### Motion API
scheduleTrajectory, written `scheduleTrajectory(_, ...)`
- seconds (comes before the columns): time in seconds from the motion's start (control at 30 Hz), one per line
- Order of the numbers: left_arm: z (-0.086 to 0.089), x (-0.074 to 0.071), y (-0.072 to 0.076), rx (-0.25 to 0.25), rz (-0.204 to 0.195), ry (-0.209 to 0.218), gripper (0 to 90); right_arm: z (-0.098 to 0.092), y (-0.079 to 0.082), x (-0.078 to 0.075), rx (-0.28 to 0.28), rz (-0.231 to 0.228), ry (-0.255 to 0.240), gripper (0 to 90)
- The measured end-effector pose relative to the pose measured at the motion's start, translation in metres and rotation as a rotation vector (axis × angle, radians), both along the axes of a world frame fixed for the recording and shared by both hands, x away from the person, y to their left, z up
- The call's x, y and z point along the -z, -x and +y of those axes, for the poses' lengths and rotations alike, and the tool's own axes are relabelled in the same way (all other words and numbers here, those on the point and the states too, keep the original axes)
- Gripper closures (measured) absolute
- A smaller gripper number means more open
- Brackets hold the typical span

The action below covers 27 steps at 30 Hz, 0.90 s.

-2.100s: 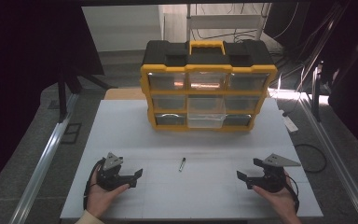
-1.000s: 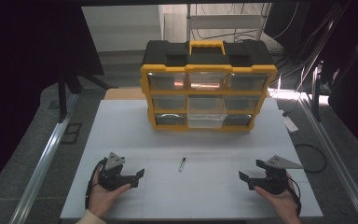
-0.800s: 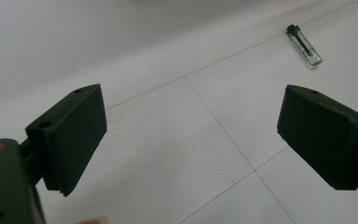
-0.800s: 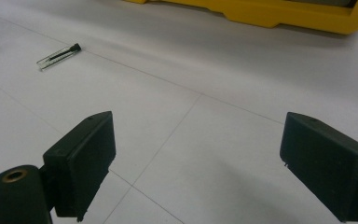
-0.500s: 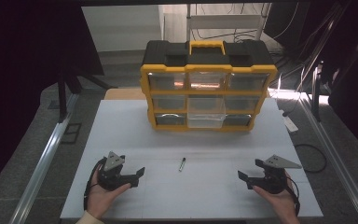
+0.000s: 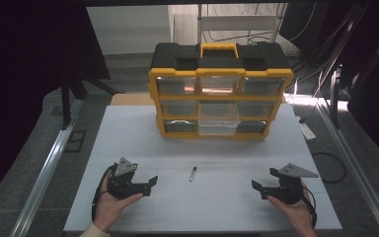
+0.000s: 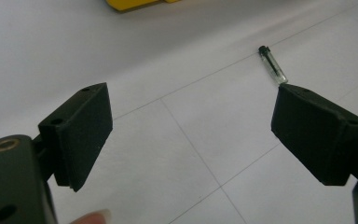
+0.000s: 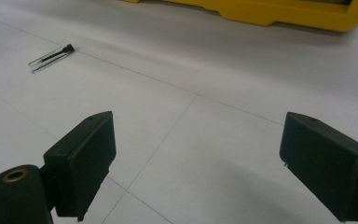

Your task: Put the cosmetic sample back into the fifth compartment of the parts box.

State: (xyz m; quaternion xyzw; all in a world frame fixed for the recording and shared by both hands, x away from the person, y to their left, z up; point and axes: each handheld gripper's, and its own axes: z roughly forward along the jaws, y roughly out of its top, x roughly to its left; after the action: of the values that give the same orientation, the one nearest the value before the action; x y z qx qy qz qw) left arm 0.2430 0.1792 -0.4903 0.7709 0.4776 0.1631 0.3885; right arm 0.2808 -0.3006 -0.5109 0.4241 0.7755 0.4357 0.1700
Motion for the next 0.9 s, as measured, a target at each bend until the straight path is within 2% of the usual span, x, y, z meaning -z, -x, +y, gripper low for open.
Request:
scheduleTrajectory(0.2, -0.009, -0.003, -0.006, -0.007, 0.018, -0.005, 12.7, -0.001, 0.000, -0.001, -0.009, -0.004, -0.004, 10.6)
scheduleTrajectory(0.43, -0.019, -0.011, -0.012, 0.004, 0.048, 0.019, 12.7, 0.000, 0.000, -0.001, -0.014, -0.003, -0.008, 10.8)
scheduleTrajectory(0.63, -0.025, -0.017, -0.016, 0.032, 0.059, 0.044, 12.6, 0.000, 0.000, -0.001, -0.015, -0.007, -0.004, 11.3)
scheduleTrajectory(0.9, -0.040, -0.022, -0.022, 0.067, 0.078, 0.031, 12.5, 0.001, 0.000, -0.001, -0.015, -0.003, -0.002, 11.2)
